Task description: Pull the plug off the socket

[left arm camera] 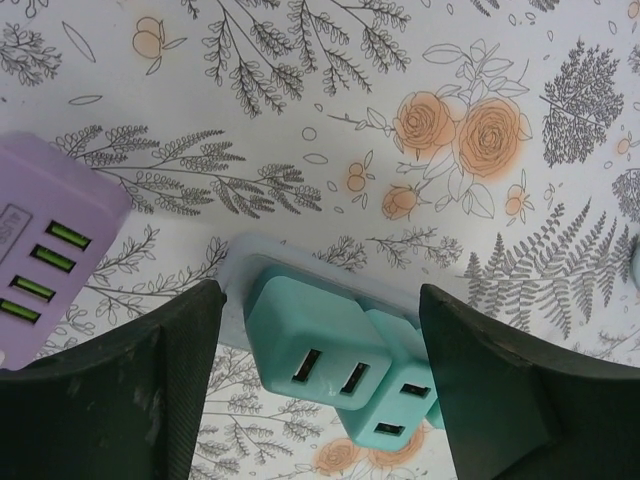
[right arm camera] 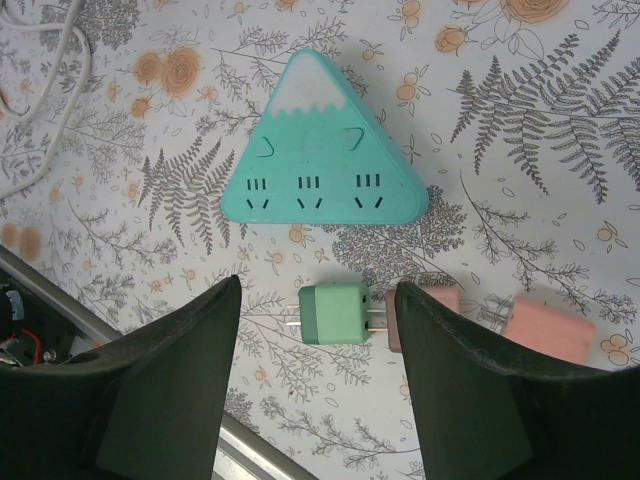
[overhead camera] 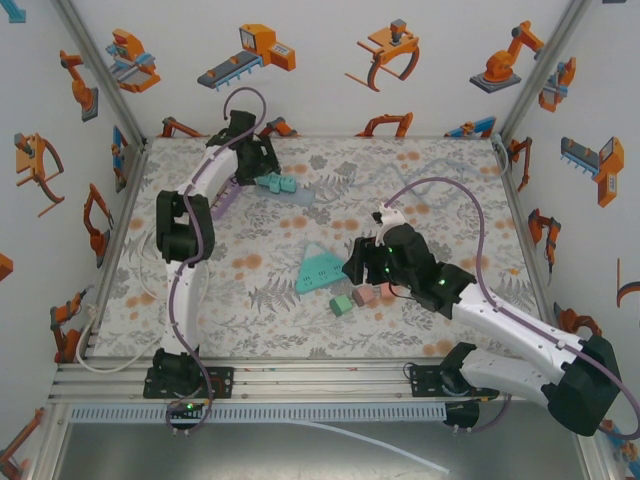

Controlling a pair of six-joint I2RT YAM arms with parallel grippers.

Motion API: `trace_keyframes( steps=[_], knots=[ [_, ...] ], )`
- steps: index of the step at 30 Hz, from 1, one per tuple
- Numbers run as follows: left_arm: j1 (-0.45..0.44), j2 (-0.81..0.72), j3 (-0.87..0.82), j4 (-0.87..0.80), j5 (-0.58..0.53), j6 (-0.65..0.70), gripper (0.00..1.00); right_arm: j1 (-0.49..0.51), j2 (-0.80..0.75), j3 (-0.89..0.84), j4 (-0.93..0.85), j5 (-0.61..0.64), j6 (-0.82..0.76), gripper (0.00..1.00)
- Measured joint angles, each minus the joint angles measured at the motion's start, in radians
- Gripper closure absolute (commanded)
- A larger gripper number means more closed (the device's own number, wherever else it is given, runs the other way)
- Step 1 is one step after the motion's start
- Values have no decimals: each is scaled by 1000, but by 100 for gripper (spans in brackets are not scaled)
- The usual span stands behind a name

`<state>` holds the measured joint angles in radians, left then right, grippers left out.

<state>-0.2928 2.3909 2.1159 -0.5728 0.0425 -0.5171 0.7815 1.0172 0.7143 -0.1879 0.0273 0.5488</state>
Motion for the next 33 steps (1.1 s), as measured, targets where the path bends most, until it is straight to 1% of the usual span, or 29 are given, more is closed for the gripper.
trace_keyframes(
  steps=[4, 8, 11, 14, 18, 19, 20, 22, 23, 24, 27, 31, 33],
  knots=[
    [-17, -43, -63, -6, 28, 2, 30, 0, -1, 0, -2, 0, 0, 42],
    [-63, -83, -128, -9, 65, 0, 29, 0, -16, -1, -6, 3, 5, 42],
    [-87, -92, -142, -23, 100, -7, 29, 0, -30, -2, -6, 8, 11, 42],
    [-92, -99, -151, -37, 130, -35, 27, 0, -32, -2, -6, 12, 11, 42],
    [-93, -147, -226, -54, 136, -89, 25, 0, -31, -2, -7, 16, 12, 41],
    [-98, -171, -259, -56, 130, -102, 25, 0, -31, -2, -7, 18, 12, 39],
    [-102, -194, -290, -62, 121, -114, 24, 0, -30, -2, -6, 20, 14, 31],
    [-115, -240, -344, -71, 108, -135, 21, 0, -29, -2, -7, 31, 18, 19],
    [-121, -265, -372, -74, 103, -143, 20, -2, -27, -1, -7, 43, 17, 15],
    [-126, -285, -392, -76, 99, -150, 19, -7, -20, 0, -6, 52, 11, 13],
    [-136, -333, -415, -80, 96, -160, 16, -60, 48, 43, -24, 48, -18, 13],
    [-136, -392, -417, -78, 93, -163, 7, -199, 249, 233, -65, -34, -56, 14],
    [-136, -436, -425, -75, 74, -156, 5, -249, 340, 325, -68, -86, -77, 16]
  ],
)
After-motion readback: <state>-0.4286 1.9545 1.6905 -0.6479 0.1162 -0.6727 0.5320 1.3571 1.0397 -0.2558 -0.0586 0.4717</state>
